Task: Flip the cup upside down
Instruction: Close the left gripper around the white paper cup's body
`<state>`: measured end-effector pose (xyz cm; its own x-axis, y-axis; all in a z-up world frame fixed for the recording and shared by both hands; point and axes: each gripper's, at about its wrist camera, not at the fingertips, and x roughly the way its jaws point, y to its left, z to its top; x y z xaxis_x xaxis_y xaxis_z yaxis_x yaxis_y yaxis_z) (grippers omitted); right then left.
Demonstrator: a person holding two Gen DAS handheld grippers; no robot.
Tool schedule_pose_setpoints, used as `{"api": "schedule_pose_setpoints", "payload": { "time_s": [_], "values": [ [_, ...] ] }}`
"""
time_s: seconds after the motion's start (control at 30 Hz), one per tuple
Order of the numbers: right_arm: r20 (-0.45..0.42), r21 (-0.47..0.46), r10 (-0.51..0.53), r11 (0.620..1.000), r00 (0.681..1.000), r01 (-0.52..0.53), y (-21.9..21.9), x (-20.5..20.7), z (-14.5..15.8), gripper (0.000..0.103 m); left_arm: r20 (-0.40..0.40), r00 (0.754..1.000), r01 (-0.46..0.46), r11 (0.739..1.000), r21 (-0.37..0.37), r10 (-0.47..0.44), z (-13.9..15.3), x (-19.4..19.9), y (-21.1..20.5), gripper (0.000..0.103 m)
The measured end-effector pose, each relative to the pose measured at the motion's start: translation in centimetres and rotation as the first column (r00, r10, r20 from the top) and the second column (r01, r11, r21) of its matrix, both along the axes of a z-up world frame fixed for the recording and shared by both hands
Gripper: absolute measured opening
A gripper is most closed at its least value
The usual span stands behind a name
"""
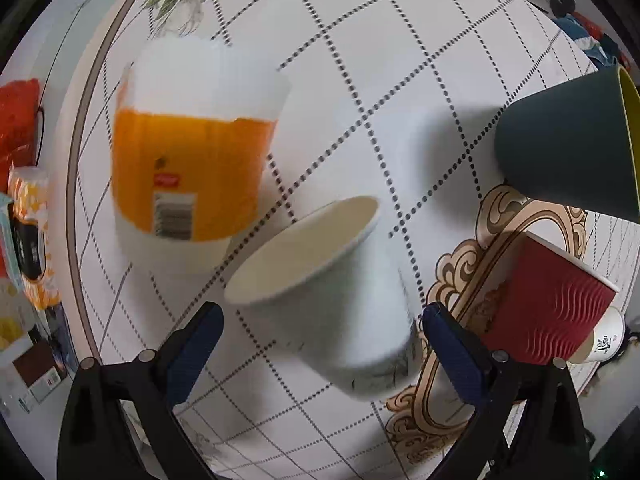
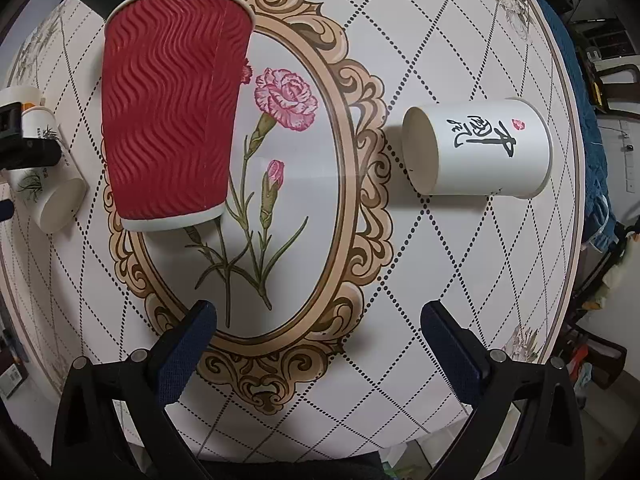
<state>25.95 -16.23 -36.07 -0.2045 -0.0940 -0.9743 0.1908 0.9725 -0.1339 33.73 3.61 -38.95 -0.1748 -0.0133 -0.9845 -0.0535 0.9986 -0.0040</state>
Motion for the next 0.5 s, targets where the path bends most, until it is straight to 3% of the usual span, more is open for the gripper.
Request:
{"api": "schedule_pose_setpoints", "payload": {
  "time_s": [0.07,0.13,0.5],
  "values": [
    [0.0,-0.003,0.001,1.0,1.0,-0.001,0.0,0.0,-0.1,0.103,0.007,1.0,0.014,1.0,0.006,-0.014,-0.2,0.0,-0.3,0.081],
    [-0.001,-0.007,0.003,1.0,1.0,-0.003,-0.1,-0.1,-0.1,0.103,0.014,1.0,0.026,1.0,0.011,-0.026,-0.3,0.1,-0.6,0.073],
    [0.01,-0.012,0.0,1.0,1.0,0.0,-1.4,-1.3,0.1,0.103,0.112,0.974,0.184,0.977,0.111,-0.196,1.8,-1.3,-3.4,0.07]
  ]
}}
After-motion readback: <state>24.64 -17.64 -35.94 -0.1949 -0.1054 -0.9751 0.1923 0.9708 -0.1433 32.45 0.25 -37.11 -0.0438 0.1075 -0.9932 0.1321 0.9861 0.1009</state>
